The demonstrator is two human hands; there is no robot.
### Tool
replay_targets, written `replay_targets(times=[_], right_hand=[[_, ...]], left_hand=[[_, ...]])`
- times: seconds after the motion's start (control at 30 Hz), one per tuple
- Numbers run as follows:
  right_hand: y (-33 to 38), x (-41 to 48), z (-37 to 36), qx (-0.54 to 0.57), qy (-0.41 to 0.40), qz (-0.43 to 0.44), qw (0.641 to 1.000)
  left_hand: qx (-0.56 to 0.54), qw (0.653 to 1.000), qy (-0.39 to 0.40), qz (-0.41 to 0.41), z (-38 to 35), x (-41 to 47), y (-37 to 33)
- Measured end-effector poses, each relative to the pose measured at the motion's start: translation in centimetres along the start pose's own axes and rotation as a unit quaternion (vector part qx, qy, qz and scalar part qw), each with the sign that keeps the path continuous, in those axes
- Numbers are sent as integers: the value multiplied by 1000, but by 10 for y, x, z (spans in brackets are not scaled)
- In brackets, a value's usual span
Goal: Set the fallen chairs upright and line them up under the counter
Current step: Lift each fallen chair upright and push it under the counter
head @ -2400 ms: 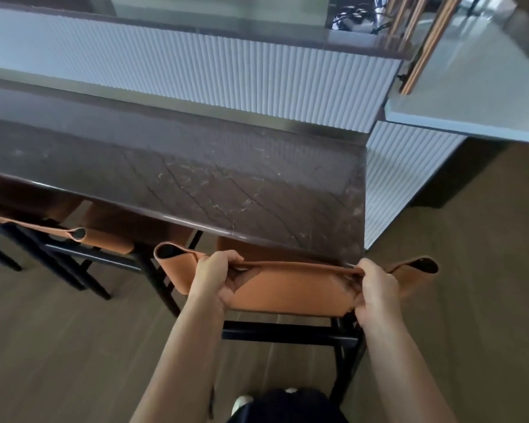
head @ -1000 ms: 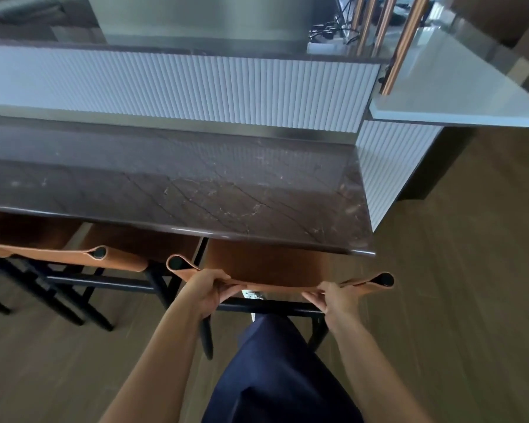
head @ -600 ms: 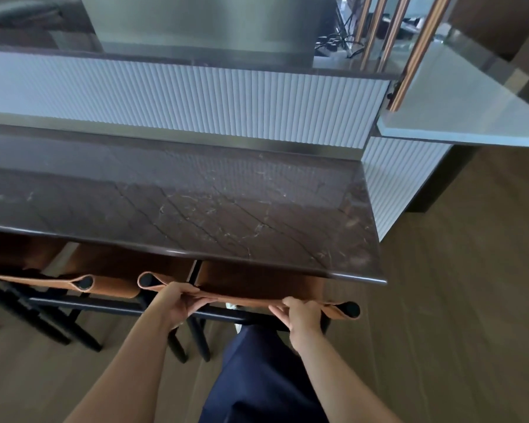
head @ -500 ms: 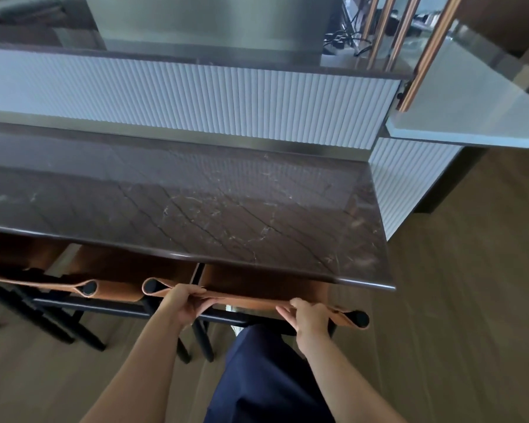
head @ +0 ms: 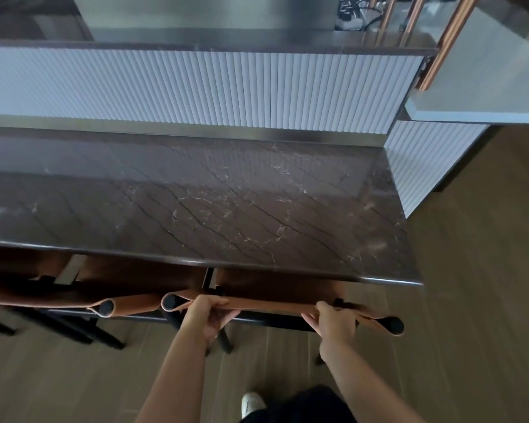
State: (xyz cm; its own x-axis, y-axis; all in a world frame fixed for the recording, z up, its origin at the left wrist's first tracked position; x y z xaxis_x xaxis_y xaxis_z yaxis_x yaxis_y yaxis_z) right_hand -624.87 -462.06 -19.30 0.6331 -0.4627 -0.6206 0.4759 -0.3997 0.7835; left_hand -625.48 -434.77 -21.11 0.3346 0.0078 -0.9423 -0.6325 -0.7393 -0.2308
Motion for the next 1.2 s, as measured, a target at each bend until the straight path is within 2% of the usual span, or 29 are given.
replay_targets(times=[0.17,0.3,0.37,0.6,1.2], right_hand=[[1,-2,1,-24,-6,11,1000],[1,-1,0,-20,-13,9,1000],[1,-1,0,-22,-13,10,1000],[2,-4,0,-6,3,-4,1000],[-4,3,0,-43,25,-5,999]], left_hand=[[19,1000,-2,5,1,-7,2],[-31,999,32,-20,2,-19,-1],[-60,997,22,-37,9,-22,-7],[-42,998,-25,-35,19,-28,-10],[-77,995,-46,-50,37,-26,-3]])
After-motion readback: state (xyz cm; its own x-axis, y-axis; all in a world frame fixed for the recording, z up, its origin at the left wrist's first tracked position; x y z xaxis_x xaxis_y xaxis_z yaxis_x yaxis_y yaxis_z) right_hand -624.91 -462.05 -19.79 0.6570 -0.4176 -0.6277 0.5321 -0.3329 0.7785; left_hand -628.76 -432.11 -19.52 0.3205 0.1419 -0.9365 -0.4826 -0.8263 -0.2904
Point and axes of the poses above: each hand's wrist, its own x-axis towards the middle knuckle, its own z-axis out of the back of the hand, y = z × x, the point moved 9 cm from there along x, towards the middle knuckle, and after that the axes turned 13 degrees about z, right-handed, at the moved point
